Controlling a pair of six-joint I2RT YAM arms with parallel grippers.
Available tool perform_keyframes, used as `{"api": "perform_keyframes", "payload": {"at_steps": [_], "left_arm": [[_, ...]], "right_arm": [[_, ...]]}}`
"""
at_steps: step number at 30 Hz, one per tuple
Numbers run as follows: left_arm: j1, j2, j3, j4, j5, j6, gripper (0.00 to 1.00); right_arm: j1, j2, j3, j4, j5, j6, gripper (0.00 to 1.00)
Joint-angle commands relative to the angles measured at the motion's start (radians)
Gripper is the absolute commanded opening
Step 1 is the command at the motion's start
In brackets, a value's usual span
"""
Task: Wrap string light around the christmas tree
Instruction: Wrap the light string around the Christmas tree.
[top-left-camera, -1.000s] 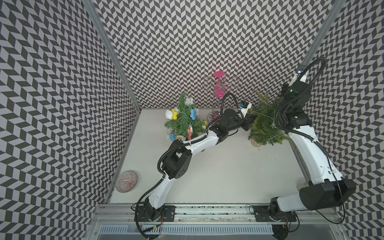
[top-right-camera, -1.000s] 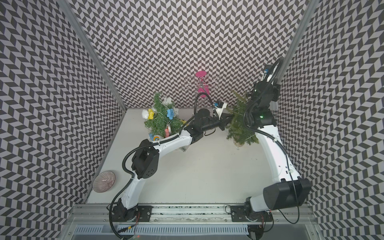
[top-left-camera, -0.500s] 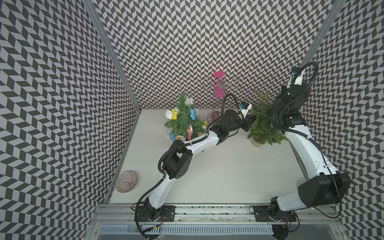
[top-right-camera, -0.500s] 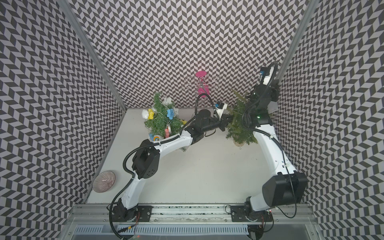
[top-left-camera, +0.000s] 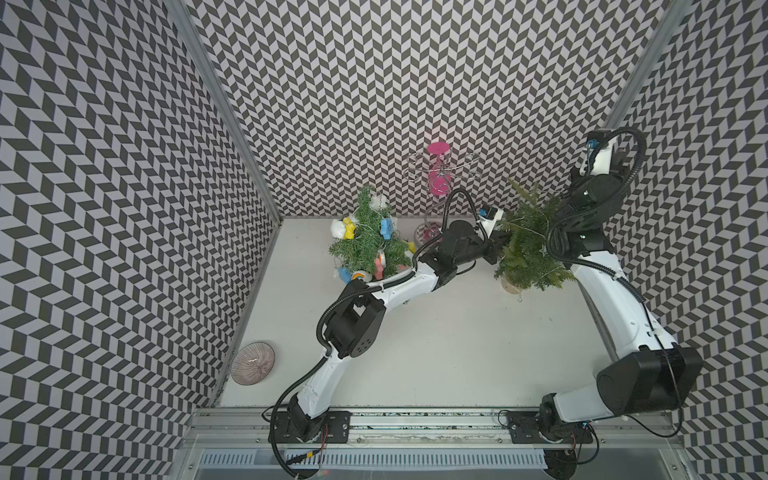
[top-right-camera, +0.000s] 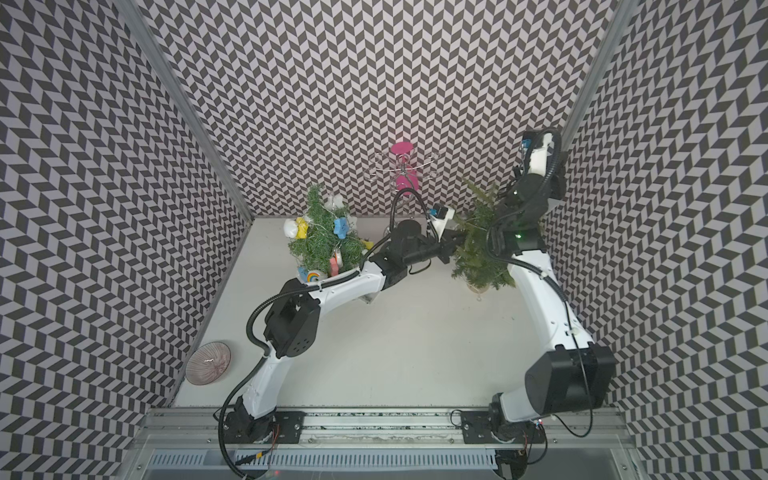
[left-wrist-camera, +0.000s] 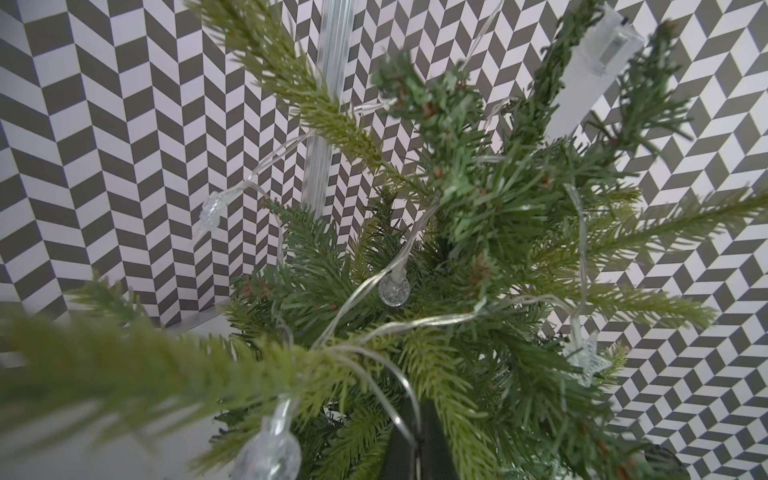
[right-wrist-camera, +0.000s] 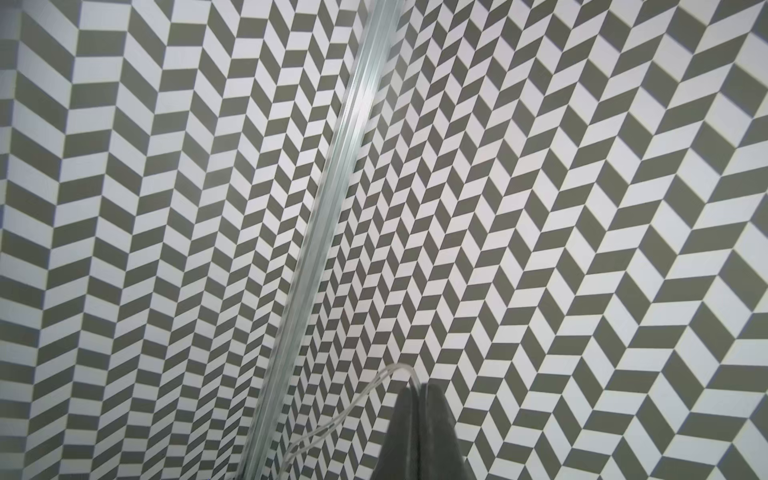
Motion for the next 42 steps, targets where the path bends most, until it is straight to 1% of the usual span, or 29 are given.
{"api": "perform_keyframes", "payload": {"at_steps": [1, 3, 5, 7, 9, 10, 13, 16, 18, 21, 22, 24, 27, 30, 33, 35, 36, 39, 42], "left_arm": [[0.007, 0.022, -0.008, 0.035, 0.019, -0.022, 0.0], [0.008, 0.026, -0.002, 0.033, 0.023, -0.022, 0.0], [0.007, 0.024, -0.004, 0.031, 0.024, -0.022, 0.0], [0.004, 0.021, -0.007, 0.031, 0.023, -0.018, 0.0], [0.005, 0.023, -0.005, 0.031, 0.024, -0.021, 0.0], [0.005, 0.023, -0.003, 0.033, 0.026, -0.025, 0.0], [0.003, 0.018, -0.011, 0.041, 0.036, -0.03, 0.0], [0.002, 0.023, -0.005, 0.042, 0.036, -0.039, 0.0], [0.0, 0.02, -0.002, 0.034, 0.035, -0.035, 0.0], [-0.008, 0.011, -0.01, 0.035, 0.028, -0.029, 0.0], [-0.01, 0.011, -0.009, 0.037, 0.031, -0.029, 0.0], [-0.017, 0.016, 0.001, 0.026, 0.031, -0.024, 0.0], [-0.023, 0.018, 0.009, 0.019, 0.027, -0.022, 0.0], [-0.031, 0.015, 0.017, 0.01, 0.031, -0.023, 0.0], [-0.041, 0.006, 0.014, 0.004, 0.019, -0.01, 0.0], [-0.047, 0.001, 0.015, 0.001, 0.016, -0.007, 0.0], [-0.049, 0.001, 0.015, 0.004, 0.017, -0.008, 0.0], [-0.052, 0.007, 0.021, 0.001, 0.02, -0.011, 0.0], [-0.052, 0.006, 0.017, 0.003, 0.019, -0.014, 0.0]], "right_arm": [[-0.003, -0.029, -0.028, 0.117, 0.007, -0.079, 0.0], [-0.017, -0.049, -0.106, 0.145, -0.008, -0.052, 0.0], [-0.055, -0.054, -0.165, 0.149, -0.027, -0.003, 0.0], [-0.085, -0.043, -0.166, 0.079, -0.025, 0.055, 0.0], [-0.093, -0.057, -0.201, 0.113, -0.021, 0.055, 0.0], [-0.094, -0.06, -0.194, 0.084, -0.038, 0.07, 0.0], [-0.097, -0.06, -0.19, 0.056, -0.026, 0.091, 0.0], [-0.104, -0.065, -0.201, -0.047, -0.033, 0.218, 0.0], [-0.11, -0.068, -0.216, -0.092, 0.007, 0.273, 0.0], [-0.128, -0.132, -0.234, -0.207, -0.023, 0.404, 0.0], [-0.133, -0.157, -0.204, -0.303, -0.049, 0.481, 0.0], [-0.145, -0.197, -0.17, -0.399, -0.085, 0.556, 0.0], [-0.199, -0.226, -0.117, -0.588, -0.204, 0.694, 0.0], [-0.255, -0.254, -0.157, -0.635, -0.288, 0.773, 0.0], [-0.353, -0.223, -0.116, -0.75, -0.454, 0.899, 0.0], [-0.381, -0.199, -0.101, -0.812, -0.503, 0.937, 0.0], [-0.388, -0.207, -0.118, -0.825, -0.536, 0.964, 0.0], [-0.398, -0.287, -0.279, -0.716, -0.605, 0.995, 0.0], [-0.401, -0.305, -0.35, -0.694, -0.663, 1.011, 0.0]]}}
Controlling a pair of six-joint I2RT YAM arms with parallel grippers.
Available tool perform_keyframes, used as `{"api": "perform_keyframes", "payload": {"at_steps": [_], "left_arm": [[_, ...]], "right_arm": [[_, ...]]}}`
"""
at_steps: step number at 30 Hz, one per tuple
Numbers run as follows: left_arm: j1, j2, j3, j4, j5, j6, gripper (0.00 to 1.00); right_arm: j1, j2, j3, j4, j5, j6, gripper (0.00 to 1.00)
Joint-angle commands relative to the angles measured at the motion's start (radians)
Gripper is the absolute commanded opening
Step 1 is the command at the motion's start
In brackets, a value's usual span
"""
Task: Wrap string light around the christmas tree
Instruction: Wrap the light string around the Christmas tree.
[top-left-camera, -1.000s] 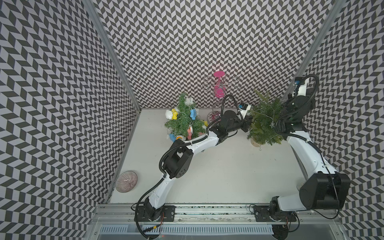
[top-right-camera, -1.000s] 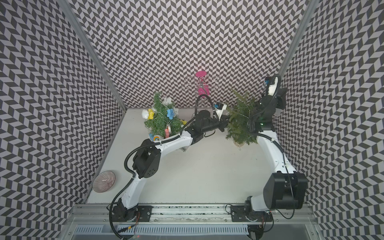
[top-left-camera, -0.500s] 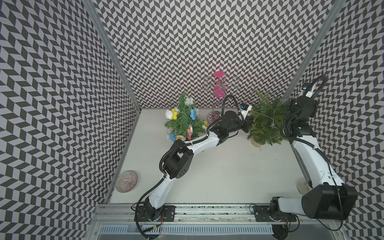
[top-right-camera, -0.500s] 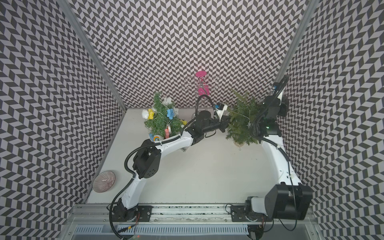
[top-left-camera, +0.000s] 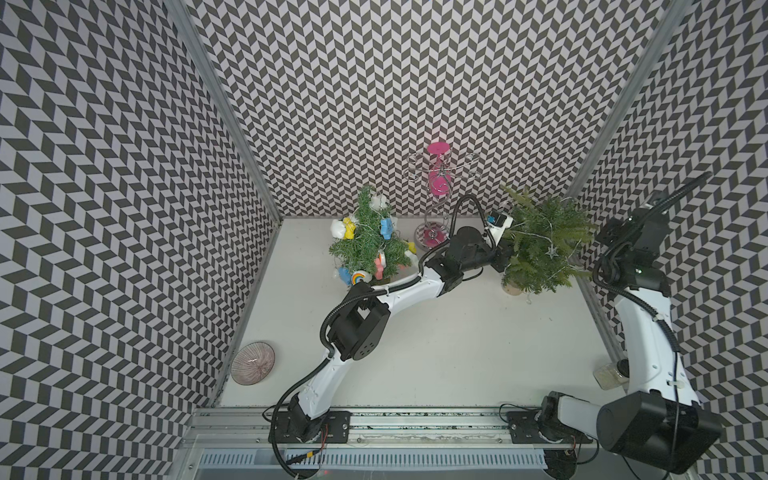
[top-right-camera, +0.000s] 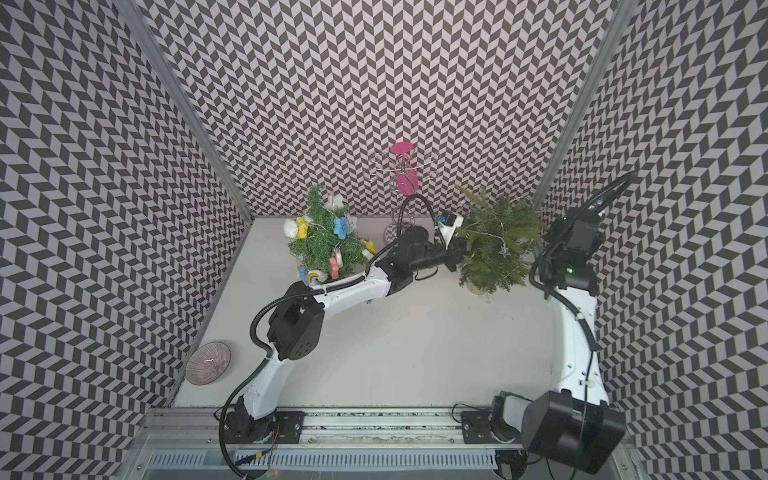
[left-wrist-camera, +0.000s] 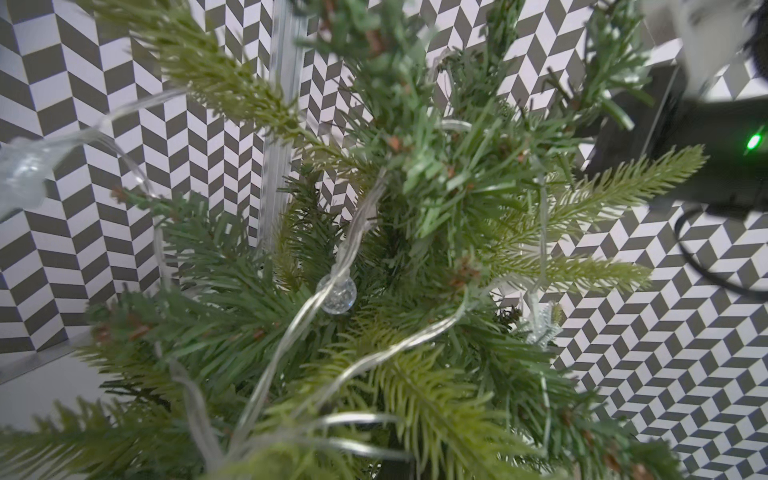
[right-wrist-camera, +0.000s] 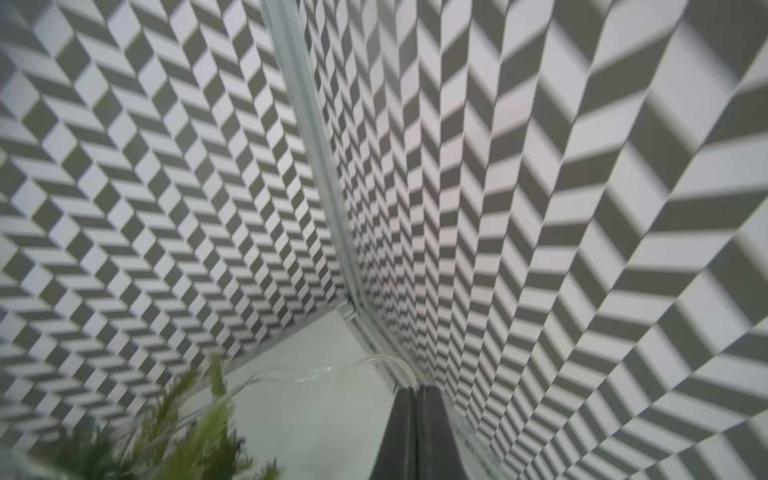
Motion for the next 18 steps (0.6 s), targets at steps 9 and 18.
{"api": "perform_keyframes", "payload": {"at_steps": [9, 18], "left_arm": [[0.025, -0.05, -0.049, 0.018, 0.031, 0.03, 0.0], [0.051, -0.059, -0.063, -0.006, 0.087, 0.09, 0.0]], "right_arm": [[-0.011, -0.165, -0.334, 0.158, -0.252, 0.189, 0.0], [-0.012, -0.237, -0.543, 0.354, -0.254, 0.286, 0.05]]}}
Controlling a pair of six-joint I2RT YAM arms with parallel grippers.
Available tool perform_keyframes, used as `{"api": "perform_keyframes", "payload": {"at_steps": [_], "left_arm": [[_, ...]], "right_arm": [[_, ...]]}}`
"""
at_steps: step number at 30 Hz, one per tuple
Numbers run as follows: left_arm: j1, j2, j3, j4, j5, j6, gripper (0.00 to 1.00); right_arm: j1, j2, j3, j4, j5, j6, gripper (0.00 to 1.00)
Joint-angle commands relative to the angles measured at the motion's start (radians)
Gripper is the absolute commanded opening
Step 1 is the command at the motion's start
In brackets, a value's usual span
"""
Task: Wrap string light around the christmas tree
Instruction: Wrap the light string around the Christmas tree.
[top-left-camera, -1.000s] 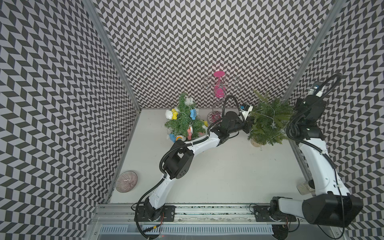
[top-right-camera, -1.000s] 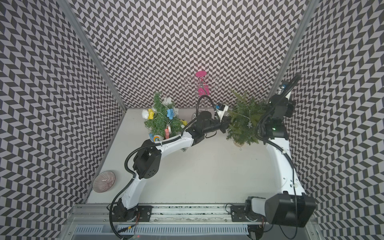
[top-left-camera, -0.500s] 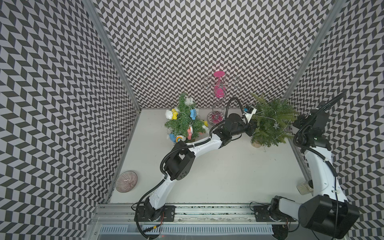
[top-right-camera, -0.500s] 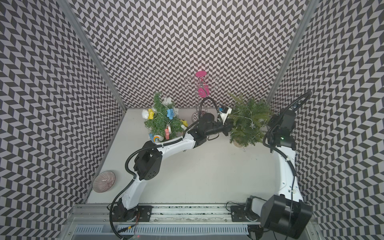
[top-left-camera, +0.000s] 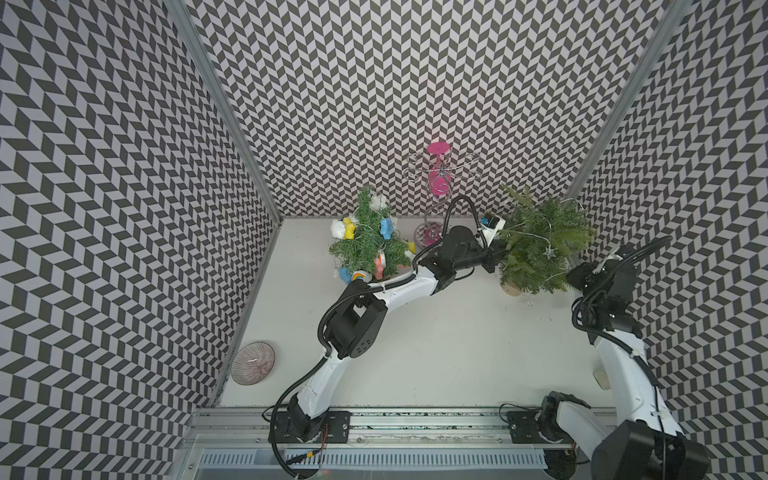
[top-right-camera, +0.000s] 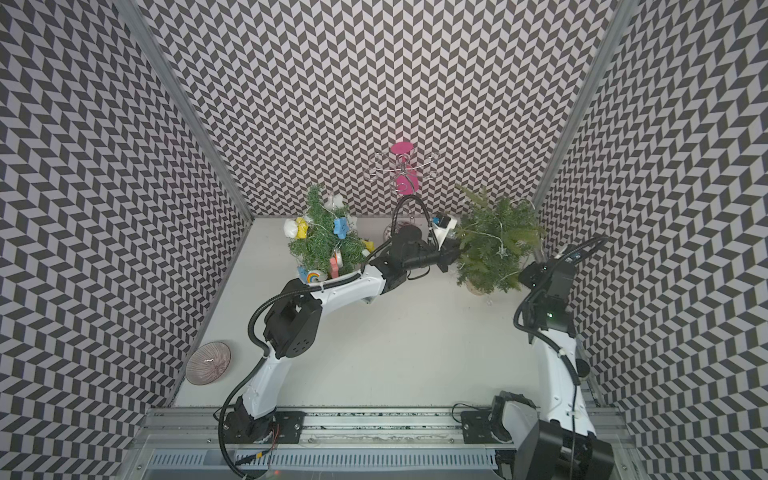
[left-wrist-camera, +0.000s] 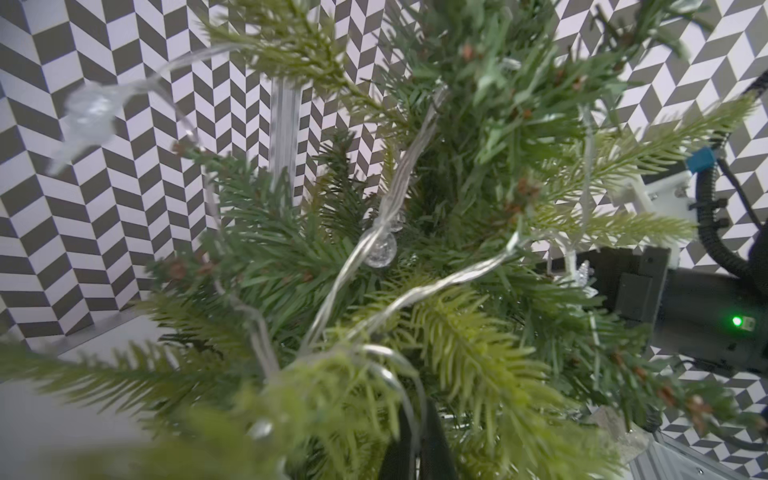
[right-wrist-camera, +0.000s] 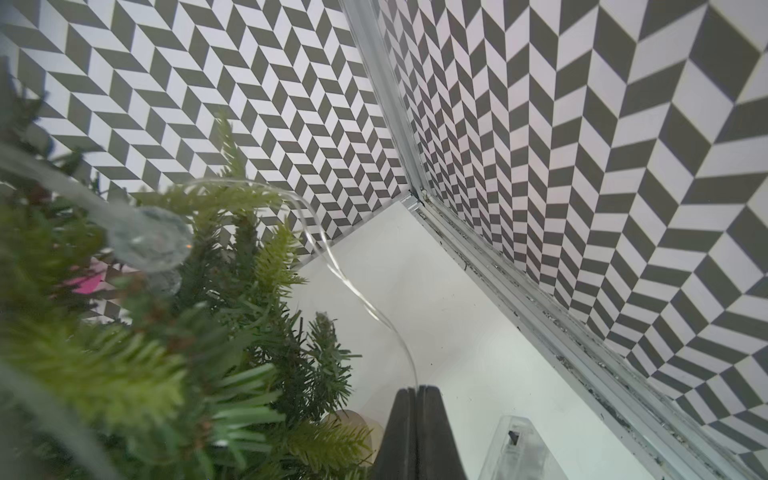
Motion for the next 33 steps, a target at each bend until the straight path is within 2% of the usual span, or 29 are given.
{"api": "perform_keyframes", "payload": {"at_steps": [1, 4, 7, 9, 10, 19, 20, 22, 23, 25, 28, 31, 33], "left_arm": [[0.002, -0.035, 0.002, -0.008, 0.029, 0.032, 0.0], [0.005, -0.021, 0.011, -0.013, 0.038, 0.042, 0.01], [0.005, -0.012, 0.013, -0.003, 0.048, 0.041, 0.07], [0.005, -0.015, 0.0, 0.016, 0.052, 0.036, 0.14], [0.005, -0.018, -0.006, 0.022, 0.053, 0.032, 0.17], [0.005, -0.06, -0.04, 0.014, 0.032, 0.049, 0.18], [0.005, -0.061, -0.042, 0.015, 0.032, 0.048, 0.21], [0.004, -0.06, -0.042, 0.013, 0.032, 0.048, 0.32], [0.005, -0.061, -0.043, 0.01, 0.032, 0.052, 0.44], [0.007, -0.073, -0.058, 0.026, 0.03, 0.046, 0.48], [0.008, -0.117, -0.103, 0.048, 0.009, 0.045, 0.53], [0.007, -0.177, -0.172, 0.067, -0.057, 0.039, 0.72], [0.011, -0.202, -0.199, 0.075, -0.07, 0.036, 0.83]], "right_arm": [[-0.007, -0.014, -0.066, 0.164, -0.014, 0.07, 0.05], [-0.008, -0.009, -0.114, 0.229, -0.064, 0.099, 0.05], [-0.009, -0.028, -0.153, 0.296, -0.069, 0.106, 0.13], [-0.009, -0.059, -0.163, 0.321, -0.079, 0.107, 0.24], [-0.009, -0.067, -0.166, 0.323, -0.081, 0.108, 0.25], [-0.011, -0.055, -0.197, 0.346, -0.07, 0.109, 0.19], [-0.012, -0.052, -0.196, 0.34, -0.065, 0.11, 0.19], [-0.014, -0.041, -0.188, 0.322, -0.075, 0.109, 0.26], [-0.015, -0.04, -0.186, 0.318, -0.082, 0.11, 0.39], [-0.015, -0.054, -0.179, 0.298, -0.078, 0.112, 0.5], [-0.015, -0.091, -0.155, 0.227, -0.025, 0.1, 0.57], [-0.015, -0.141, -0.147, 0.168, 0.056, 0.097, 0.68], [-0.015, -0.162, -0.126, 0.126, 0.055, 0.092, 0.69]]}}
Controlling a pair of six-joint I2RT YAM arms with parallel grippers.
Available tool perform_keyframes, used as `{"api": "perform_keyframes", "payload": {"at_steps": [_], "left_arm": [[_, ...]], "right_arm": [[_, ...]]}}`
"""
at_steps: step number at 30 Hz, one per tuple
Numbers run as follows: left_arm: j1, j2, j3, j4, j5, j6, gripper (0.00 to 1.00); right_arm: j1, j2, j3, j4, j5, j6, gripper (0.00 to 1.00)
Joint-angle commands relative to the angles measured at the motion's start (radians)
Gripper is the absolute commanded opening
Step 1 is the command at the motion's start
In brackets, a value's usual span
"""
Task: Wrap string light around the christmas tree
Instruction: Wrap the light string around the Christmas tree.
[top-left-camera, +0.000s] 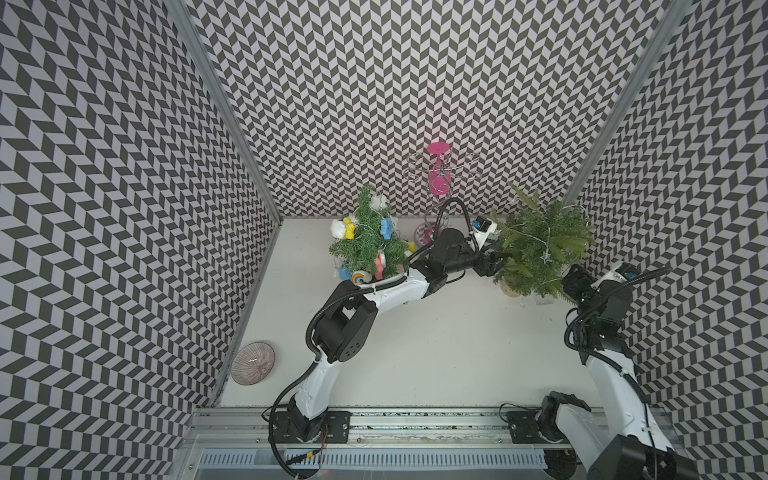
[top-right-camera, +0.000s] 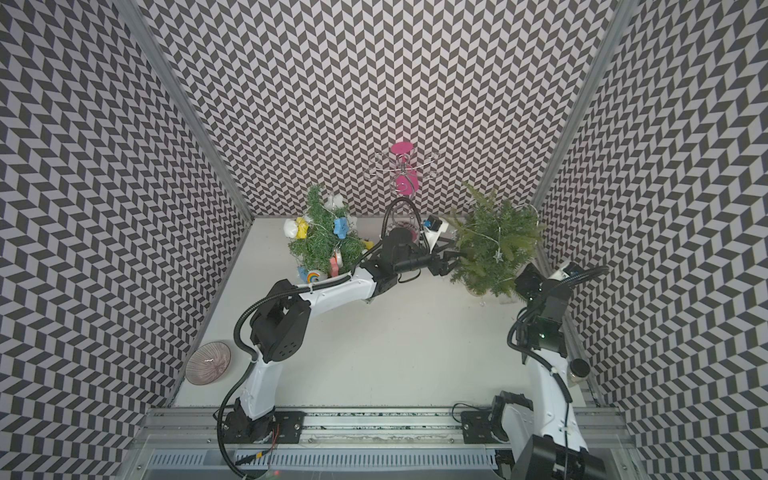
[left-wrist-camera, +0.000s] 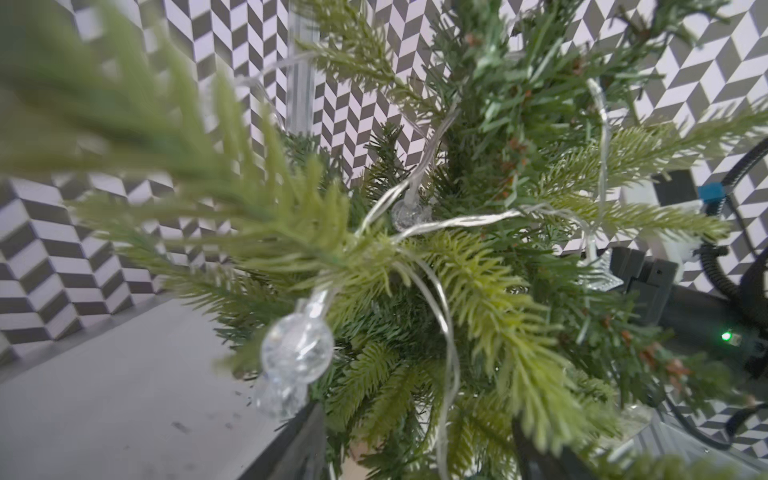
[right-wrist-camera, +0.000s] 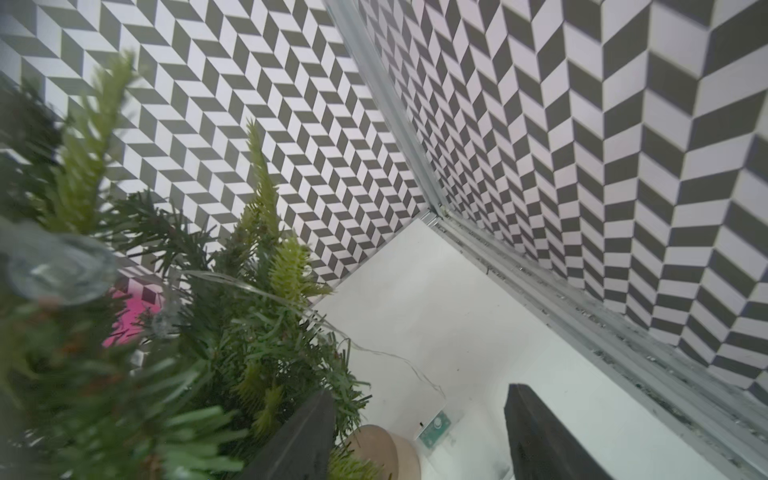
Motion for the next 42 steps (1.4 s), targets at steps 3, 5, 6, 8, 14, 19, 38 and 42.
{"api": "perform_keyframes", "payload": {"at_steps": [3, 5, 6, 8, 14, 19, 38, 42], "left_arm": [[0.002, -0.099, -0.039, 0.048, -0.079, -0.003, 0.92], [0.007, -0.109, -0.036, 0.031, -0.097, -0.011, 0.93], [0.009, -0.108, -0.023, 0.014, -0.107, -0.013, 0.93], [0.016, -0.096, 0.004, -0.014, -0.115, -0.022, 0.93], [0.029, -0.109, -0.039, 0.014, -0.096, -0.007, 0.93], [0.031, -0.113, -0.052, 0.041, -0.06, -0.014, 0.93], [0.032, -0.11, -0.085, 0.084, -0.047, -0.045, 0.96], [0.031, -0.121, -0.098, 0.088, -0.046, -0.044, 0.96]], "right_arm": [[-0.003, -0.074, 0.072, -0.077, 0.039, -0.016, 0.71], [-0.003, -0.062, 0.111, -0.119, 0.058, -0.035, 0.73], [-0.002, -0.048, 0.126, -0.134, 0.07, -0.046, 0.73], [-0.003, 0.003, 0.159, -0.195, 0.105, -0.077, 0.75], [-0.005, 0.055, 0.133, -0.222, 0.064, -0.117, 0.76], [-0.005, 0.02, 0.105, -0.202, 0.044, -0.11, 0.76], [-0.005, -0.089, 0.16, -0.324, 0.165, -0.073, 0.92], [-0.008, -0.097, 0.186, -0.293, 0.09, -0.052, 0.92]]}}
